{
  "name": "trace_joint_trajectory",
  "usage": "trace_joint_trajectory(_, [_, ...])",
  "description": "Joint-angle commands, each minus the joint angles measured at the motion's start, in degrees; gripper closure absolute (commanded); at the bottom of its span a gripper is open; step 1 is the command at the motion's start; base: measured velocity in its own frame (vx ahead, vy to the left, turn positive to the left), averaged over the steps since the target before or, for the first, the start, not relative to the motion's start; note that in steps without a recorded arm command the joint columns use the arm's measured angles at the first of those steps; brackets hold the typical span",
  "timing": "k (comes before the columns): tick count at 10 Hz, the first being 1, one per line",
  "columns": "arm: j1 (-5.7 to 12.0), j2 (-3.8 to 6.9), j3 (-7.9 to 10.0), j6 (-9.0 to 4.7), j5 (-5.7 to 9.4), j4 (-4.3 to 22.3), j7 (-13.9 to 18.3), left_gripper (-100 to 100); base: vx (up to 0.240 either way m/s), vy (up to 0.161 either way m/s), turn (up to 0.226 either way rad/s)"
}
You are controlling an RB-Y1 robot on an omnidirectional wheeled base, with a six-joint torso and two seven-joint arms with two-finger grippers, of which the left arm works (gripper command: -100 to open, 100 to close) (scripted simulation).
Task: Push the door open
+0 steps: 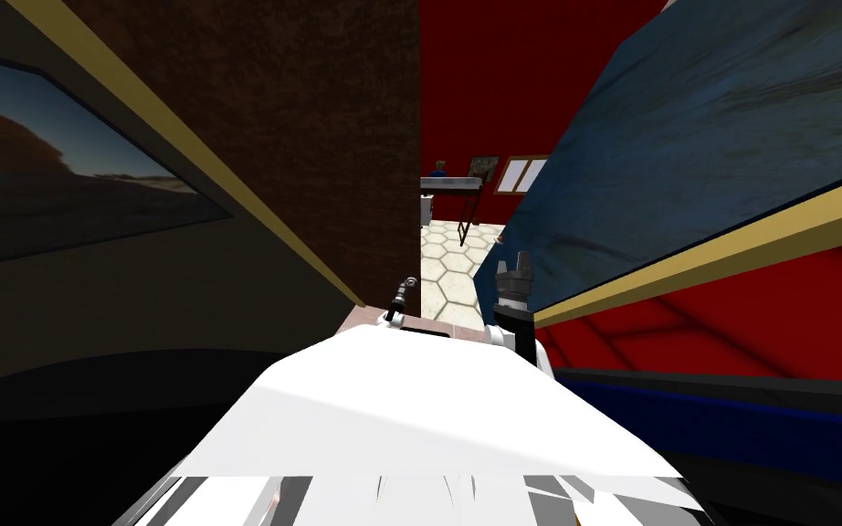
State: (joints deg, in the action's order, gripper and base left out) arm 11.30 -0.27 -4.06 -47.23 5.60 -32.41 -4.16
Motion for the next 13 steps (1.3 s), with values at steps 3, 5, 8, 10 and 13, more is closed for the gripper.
trace_joint_trajectory(3, [-0.01,2.04,1.65,0.45,0.9,-0.8,-0.4,100,0.167,-0.07,0.037])
trace_joint_trajectory(5, [-0.01,2.47,2.13,0.44,1.17,-0.8,-0.5,100,0.151,-0.065,0.03])
trace_joint_trajectory(8, [-0.01,3.26,3.24,0.43,1.78,-0.7,-0.9,100,0.108,-0.041,0.029])
trace_joint_trajectory(10, [-0.01,3.94,4.48,0.42,2.46,-0.7,-1.2,100,0.155,-0.062,0.062])
trace_joint_trajectory(13, [-0.02,4.53,6.14,0.41,3.37,-0.6,-1.7,100,0.151,-0.076,0.045])
